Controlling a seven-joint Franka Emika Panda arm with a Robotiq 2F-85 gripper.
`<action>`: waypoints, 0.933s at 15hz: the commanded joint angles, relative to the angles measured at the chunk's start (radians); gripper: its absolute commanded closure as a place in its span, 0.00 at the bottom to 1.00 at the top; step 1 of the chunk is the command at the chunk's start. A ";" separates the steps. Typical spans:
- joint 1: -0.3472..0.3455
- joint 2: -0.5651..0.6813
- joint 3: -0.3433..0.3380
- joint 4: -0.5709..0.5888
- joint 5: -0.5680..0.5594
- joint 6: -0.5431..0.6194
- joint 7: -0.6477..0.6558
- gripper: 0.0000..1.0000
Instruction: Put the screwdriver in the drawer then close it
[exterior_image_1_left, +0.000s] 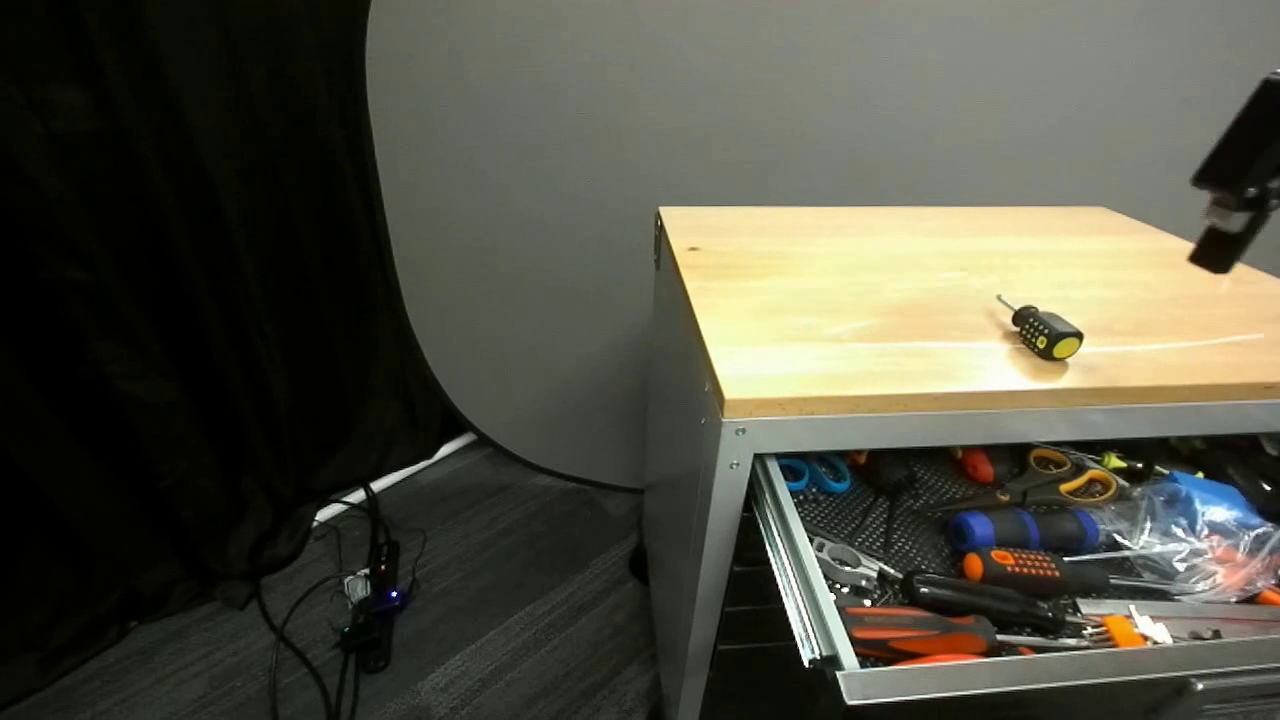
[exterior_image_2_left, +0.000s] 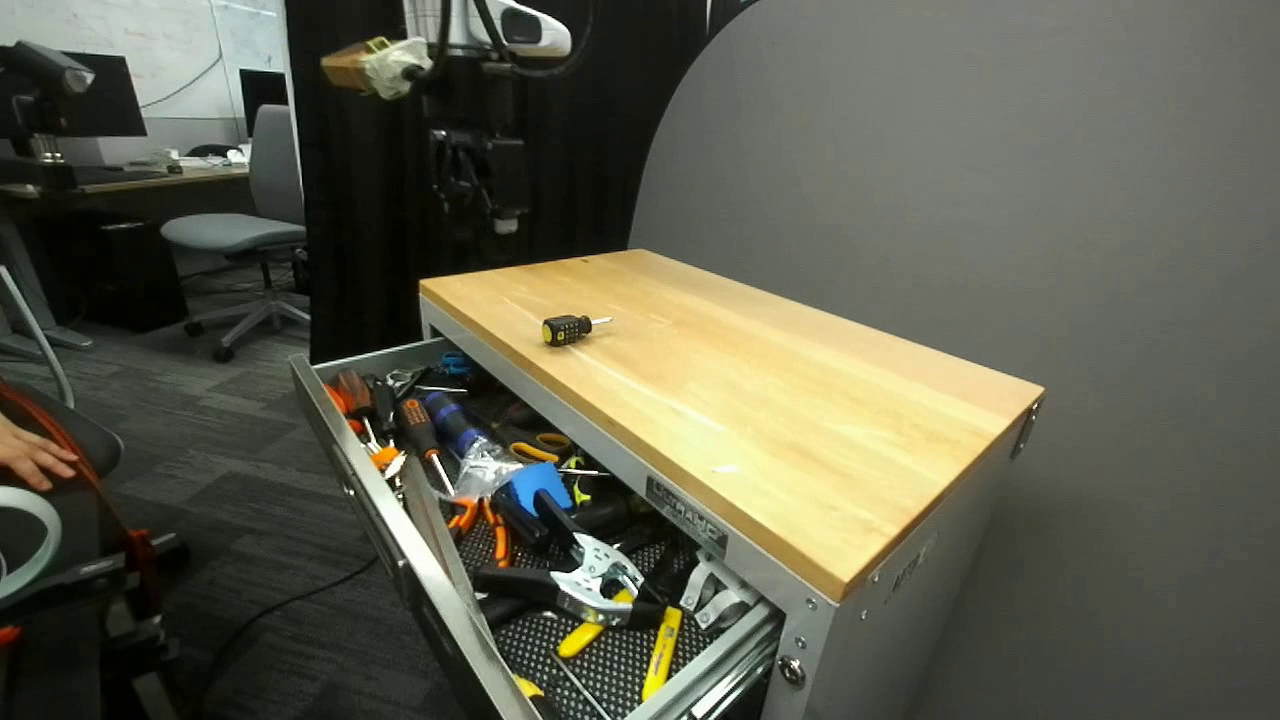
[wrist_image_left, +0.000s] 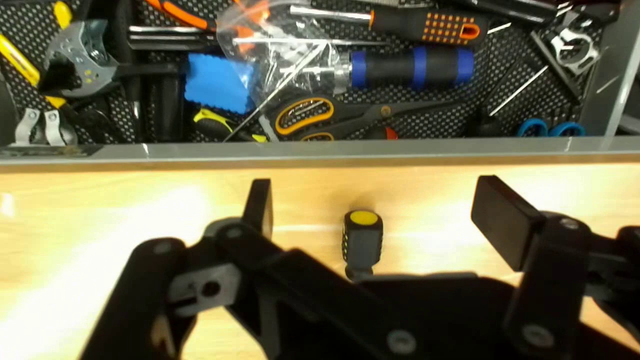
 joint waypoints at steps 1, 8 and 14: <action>0.037 0.241 -0.023 0.252 -0.063 -0.014 0.069 0.00; 0.061 0.504 -0.079 0.529 0.008 -0.099 0.033 0.00; 0.025 0.541 -0.083 0.559 0.073 -0.159 -0.046 0.51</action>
